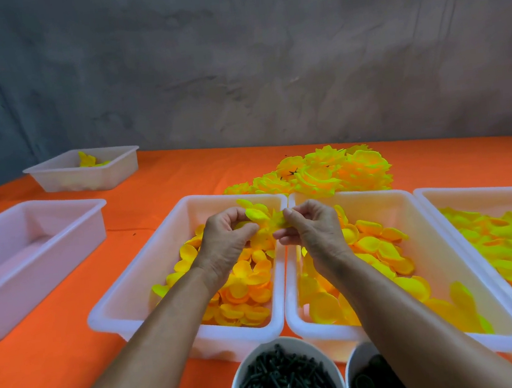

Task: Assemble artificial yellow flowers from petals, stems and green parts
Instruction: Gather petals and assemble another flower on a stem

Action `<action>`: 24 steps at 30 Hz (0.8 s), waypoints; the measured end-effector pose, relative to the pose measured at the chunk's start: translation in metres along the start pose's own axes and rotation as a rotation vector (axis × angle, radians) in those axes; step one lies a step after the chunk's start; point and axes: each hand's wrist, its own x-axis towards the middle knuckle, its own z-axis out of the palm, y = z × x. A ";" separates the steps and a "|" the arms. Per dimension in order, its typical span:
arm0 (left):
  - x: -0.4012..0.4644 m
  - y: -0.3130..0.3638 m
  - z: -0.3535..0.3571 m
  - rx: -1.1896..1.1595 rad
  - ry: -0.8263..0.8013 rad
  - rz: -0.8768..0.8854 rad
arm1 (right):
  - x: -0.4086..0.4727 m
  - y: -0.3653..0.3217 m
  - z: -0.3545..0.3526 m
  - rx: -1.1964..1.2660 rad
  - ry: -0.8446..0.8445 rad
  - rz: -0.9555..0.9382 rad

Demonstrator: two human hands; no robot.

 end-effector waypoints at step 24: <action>0.001 -0.008 -0.001 0.157 0.038 0.069 | 0.002 0.012 0.003 -0.520 0.023 -0.258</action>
